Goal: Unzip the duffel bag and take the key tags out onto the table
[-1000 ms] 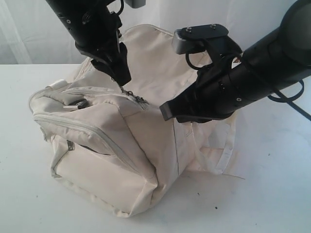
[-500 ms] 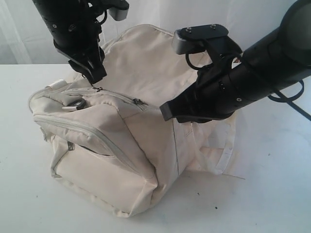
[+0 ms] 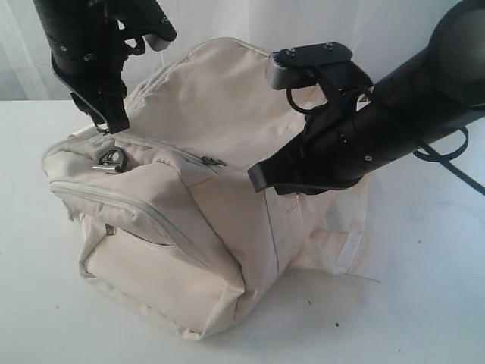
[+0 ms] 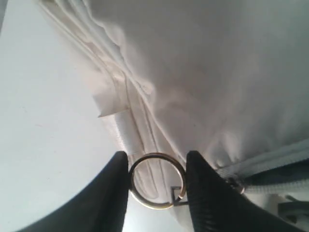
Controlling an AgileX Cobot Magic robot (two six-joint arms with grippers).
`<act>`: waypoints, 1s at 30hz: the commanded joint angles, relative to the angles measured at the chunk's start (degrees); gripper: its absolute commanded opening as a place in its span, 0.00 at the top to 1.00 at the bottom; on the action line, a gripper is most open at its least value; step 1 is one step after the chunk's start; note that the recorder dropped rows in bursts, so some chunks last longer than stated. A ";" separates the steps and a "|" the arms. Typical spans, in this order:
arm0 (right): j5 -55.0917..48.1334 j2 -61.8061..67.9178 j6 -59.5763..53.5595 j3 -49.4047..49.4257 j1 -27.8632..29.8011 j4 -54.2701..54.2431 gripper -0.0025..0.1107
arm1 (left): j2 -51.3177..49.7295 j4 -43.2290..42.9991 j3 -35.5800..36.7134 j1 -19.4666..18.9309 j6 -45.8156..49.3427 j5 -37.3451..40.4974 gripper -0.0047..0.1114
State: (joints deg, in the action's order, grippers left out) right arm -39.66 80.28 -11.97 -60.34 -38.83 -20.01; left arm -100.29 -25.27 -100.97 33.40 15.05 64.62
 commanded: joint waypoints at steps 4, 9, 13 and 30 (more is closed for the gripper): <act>1.30 1.95 -0.18 -0.22 -0.04 0.55 0.98 | 0.98 -1.34 0.42 -3.86 -1.48 5.34 0.96; 1.30 2.10 -1.89 -0.22 -0.04 0.55 0.98 | 0.98 2.55 0.42 -7.66 -1.04 5.34 0.96; 0.94 2.10 -3.22 -0.22 -0.04 0.87 0.98 | 0.98 7.42 0.42 -9.55 1.77 5.34 0.96; 0.67 1.09 -3.43 -0.68 -0.04 10.16 0.74 | 0.86 19.54 0.42 -11.53 5.81 2.34 0.96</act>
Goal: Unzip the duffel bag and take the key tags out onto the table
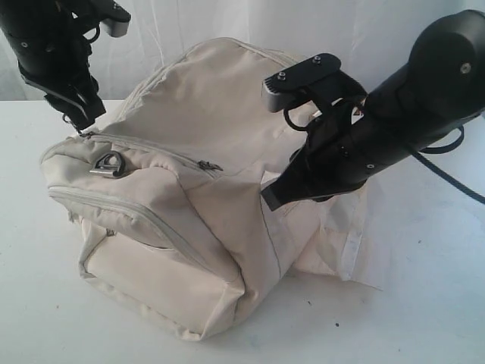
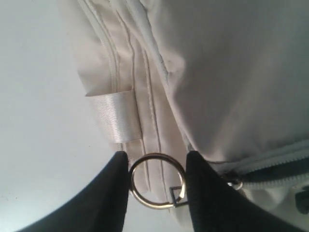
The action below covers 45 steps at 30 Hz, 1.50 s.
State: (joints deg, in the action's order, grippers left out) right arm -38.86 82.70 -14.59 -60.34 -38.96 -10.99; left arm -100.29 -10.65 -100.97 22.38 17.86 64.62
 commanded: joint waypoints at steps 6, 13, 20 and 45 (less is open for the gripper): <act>1.49 -6.05 -0.81 -2.57 0.08 0.26 0.41 | 0.86 7.61 0.42 -0.51 3.99 2.91 0.96; 6.43 -7.78 -23.07 -2.94 -3.09 -20.96 0.38 | 0.86 7.61 0.42 -0.51 3.99 2.91 0.96; 13.53 -3.32 -39.34 -2.94 -9.71 -30.54 0.38 | 0.98 7.61 0.42 -0.51 3.99 3.69 0.96; 2.94 11.36 -44.12 -2.97 -17.00 -30.14 0.98 | 4.22 9.06 0.42 -0.51 3.99 2.94 0.96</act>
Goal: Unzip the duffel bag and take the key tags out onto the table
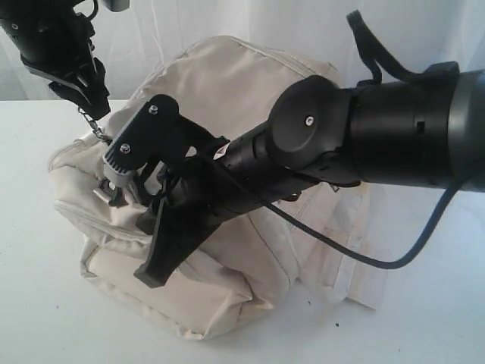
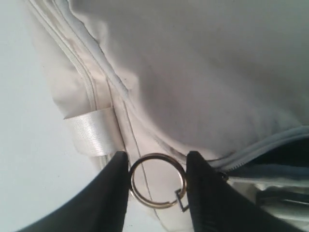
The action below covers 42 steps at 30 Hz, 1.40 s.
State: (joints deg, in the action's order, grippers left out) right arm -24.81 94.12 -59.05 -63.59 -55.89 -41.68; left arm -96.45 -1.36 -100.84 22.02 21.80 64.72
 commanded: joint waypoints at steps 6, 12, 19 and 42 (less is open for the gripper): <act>-20.41 -0.06 14.06 0.28 -0.06 17.69 0.98 | -1.66 -0.34 0.30 -0.14 0.04 3.17 0.96; -29.96 -0.06 23.23 0.28 -0.06 31.58 0.98 | -2.14 -0.34 0.30 -0.14 0.04 2.27 0.96; -38.04 -0.06 25.98 0.28 -0.06 37.86 0.98 | -2.13 -0.46 0.30 -0.14 0.15 2.16 0.96; -41.52 -2.26 41.41 0.36 8.57 58.98 0.98 | -2.13 -1.08 0.30 -0.14 0.03 2.95 0.96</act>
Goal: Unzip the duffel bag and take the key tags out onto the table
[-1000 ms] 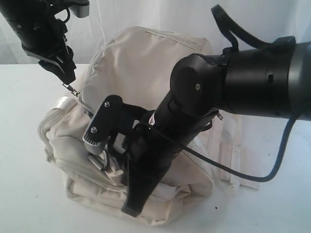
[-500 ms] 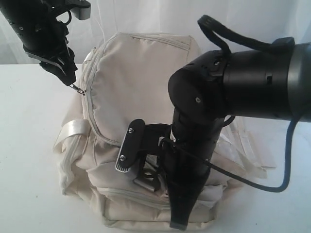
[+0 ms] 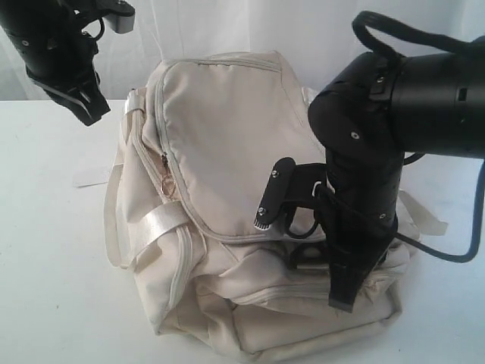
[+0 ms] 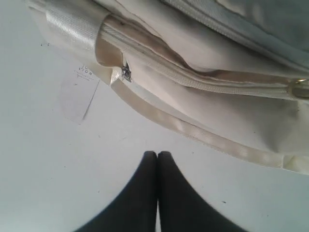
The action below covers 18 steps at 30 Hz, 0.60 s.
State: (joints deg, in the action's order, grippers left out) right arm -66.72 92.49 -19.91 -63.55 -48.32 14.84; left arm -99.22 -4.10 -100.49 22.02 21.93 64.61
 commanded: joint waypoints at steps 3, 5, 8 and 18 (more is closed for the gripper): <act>1.90 -0.74 2.26 0.32 1.00 -0.32 0.98 | 0.64 3.60 -0.05 -0.14 -0.10 3.94 0.96; 2.02 -1.06 2.26 0.32 1.00 -2.69 0.96 | 0.64 5.35 -0.05 -0.14 -0.10 4.13 0.96; 2.68 -2.31 2.14 0.22 1.00 -4.77 0.85 | 0.64 7.03 -0.05 -0.14 1.56 4.62 0.96; 6.51 -13.36 4.64 0.13 1.00 -9.10 0.42 | 0.64 3.40 -0.05 -0.14 3.87 -1.15 0.93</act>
State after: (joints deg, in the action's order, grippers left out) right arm -62.51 82.98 -16.65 -63.43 -47.91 8.05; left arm -99.22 -0.41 -100.49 22.02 24.92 63.91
